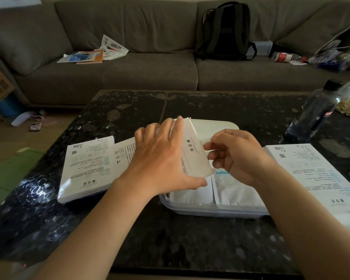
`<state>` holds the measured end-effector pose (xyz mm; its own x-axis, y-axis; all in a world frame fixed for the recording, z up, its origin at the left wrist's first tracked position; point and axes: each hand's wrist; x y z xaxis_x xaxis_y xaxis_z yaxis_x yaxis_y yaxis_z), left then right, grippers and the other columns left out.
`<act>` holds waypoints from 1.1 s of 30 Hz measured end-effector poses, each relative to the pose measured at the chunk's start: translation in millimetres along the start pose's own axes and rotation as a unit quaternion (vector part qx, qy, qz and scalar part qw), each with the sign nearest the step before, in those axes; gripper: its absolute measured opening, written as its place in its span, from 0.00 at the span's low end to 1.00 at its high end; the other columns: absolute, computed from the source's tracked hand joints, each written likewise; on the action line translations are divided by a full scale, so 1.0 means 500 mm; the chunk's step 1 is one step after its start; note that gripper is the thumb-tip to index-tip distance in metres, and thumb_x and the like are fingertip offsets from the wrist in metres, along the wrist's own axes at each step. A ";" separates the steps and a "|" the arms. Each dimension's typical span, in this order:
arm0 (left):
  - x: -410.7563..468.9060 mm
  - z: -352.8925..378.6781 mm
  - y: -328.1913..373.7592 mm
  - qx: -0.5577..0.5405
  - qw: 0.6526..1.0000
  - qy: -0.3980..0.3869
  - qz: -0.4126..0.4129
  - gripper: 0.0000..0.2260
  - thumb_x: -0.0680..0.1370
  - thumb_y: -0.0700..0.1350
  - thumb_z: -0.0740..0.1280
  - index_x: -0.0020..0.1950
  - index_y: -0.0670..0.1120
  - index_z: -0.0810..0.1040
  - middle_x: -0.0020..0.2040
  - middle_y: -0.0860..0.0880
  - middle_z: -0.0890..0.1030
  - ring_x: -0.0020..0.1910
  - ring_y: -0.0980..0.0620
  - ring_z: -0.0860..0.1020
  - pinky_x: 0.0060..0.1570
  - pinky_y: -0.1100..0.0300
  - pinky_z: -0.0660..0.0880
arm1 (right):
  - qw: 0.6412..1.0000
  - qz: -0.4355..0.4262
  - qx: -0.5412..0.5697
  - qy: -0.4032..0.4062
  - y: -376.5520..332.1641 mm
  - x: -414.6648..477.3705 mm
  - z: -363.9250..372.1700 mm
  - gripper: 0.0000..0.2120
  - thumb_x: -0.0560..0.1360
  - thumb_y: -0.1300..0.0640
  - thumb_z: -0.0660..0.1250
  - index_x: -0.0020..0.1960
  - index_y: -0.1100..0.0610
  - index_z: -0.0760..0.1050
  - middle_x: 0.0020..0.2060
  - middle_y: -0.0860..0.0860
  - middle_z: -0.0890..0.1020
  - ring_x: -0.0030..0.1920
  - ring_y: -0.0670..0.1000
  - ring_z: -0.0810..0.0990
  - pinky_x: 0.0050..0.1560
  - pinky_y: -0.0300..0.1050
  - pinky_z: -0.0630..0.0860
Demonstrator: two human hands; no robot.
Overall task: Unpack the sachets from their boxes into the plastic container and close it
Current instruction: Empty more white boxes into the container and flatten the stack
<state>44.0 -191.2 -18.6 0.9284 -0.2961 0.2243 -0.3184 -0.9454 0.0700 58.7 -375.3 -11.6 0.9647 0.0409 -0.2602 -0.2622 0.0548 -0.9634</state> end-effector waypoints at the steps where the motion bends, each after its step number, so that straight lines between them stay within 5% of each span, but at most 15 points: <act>1: 0.000 -0.002 -0.004 -0.007 1.000 -0.004 0.006 0.63 0.61 0.81 0.69 0.82 0.50 0.43 0.81 0.51 0.56 0.76 0.46 0.60 0.75 0.45 0.57 | 1.000 0.009 0.014 -0.008 -0.001 -0.001 -0.001 0.08 0.82 0.63 0.60 0.47 0.64 0.75 0.41 0.59 0.86 0.31 0.51 0.80 0.32 0.44 0.77; 6: 0.000 -0.007 -0.023 -0.042 0.999 -0.014 0.029 0.61 0.61 0.81 0.69 0.81 0.53 0.44 0.80 0.54 0.55 0.76 0.49 0.59 0.76 0.48 0.56 | 1.000 0.023 0.018 0.009 -0.009 -0.002 -0.005 0.07 0.80 0.56 0.64 0.53 0.59 0.76 0.46 0.59 0.84 0.38 0.54 0.82 0.38 0.47 0.79; 9: -0.002 -0.012 -0.027 -0.063 0.997 -0.016 0.049 0.61 0.60 0.80 0.68 0.83 0.53 0.46 0.80 0.55 0.56 0.77 0.49 0.58 0.76 0.48 0.56 | 0.992 -0.025 -0.096 -0.073 -0.013 -0.010 -0.008 0.18 0.75 0.47 0.71 0.61 0.52 0.74 0.50 0.56 0.84 0.47 0.57 0.86 0.45 0.48 0.82; 15: -0.007 -0.016 -0.031 -0.087 0.992 -0.013 0.092 0.62 0.60 0.78 0.68 0.84 0.51 0.48 0.79 0.56 0.56 0.76 0.52 0.56 0.73 0.56 0.53 | 0.983 -0.041 -0.093 -0.151 -0.011 -0.015 -0.011 0.23 0.71 0.60 0.74 0.64 0.55 0.73 0.49 0.59 0.86 0.51 0.57 0.86 0.48 0.54 0.84; 33: -0.010 -0.021 -0.038 -0.117 0.988 -0.024 0.100 0.62 0.59 0.76 0.71 0.84 0.50 0.51 0.79 0.56 0.59 0.76 0.55 0.58 0.74 0.56 0.54 | 0.981 -0.028 -0.075 -0.175 -0.007 -0.013 -0.017 0.26 0.73 0.70 0.71 0.66 0.50 0.73 0.52 0.58 0.84 0.54 0.57 0.85 0.52 0.58 0.83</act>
<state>43.2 -170.3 -10.7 0.8489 -0.4850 0.2100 -0.5263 -0.8117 0.2532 53.5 -384.3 -7.0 0.9026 0.3844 -0.1939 -0.1768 -0.0796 -0.9810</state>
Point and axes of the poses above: each hand's wrist, its own x-axis towards the middle knuckle, its own z-axis out of the palm, y = z × x
